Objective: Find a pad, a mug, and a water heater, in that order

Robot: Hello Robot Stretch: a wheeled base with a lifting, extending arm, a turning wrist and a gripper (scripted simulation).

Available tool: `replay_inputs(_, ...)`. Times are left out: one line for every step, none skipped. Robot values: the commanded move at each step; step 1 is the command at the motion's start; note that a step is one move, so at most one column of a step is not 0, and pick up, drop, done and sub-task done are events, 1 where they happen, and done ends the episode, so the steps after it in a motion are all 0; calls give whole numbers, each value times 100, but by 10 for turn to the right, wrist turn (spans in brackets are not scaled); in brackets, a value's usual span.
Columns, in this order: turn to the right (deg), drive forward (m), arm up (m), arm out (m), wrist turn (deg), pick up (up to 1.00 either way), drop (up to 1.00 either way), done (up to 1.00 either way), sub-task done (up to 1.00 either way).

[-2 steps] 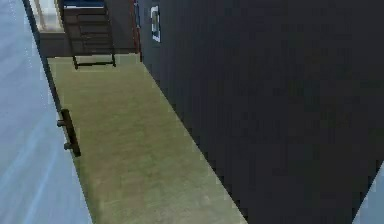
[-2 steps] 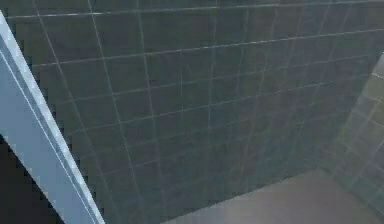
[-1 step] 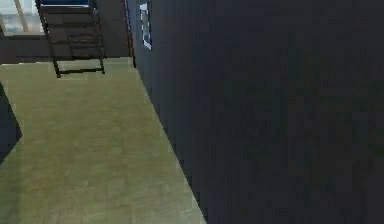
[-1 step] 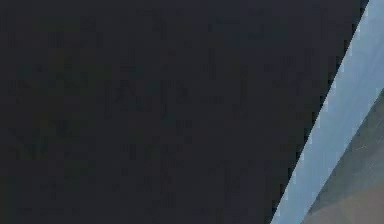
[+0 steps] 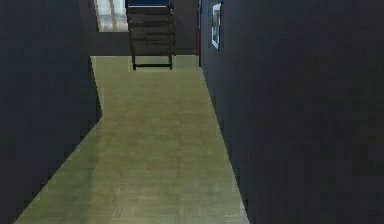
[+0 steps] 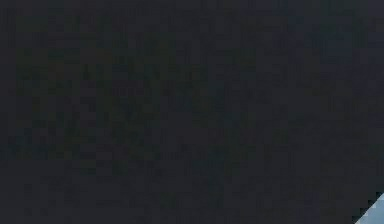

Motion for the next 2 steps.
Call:
replay_inputs(0,100,0,0,0,0,0,0,0)
replay_inputs(0,100,0,0,0,0,0,0,0)
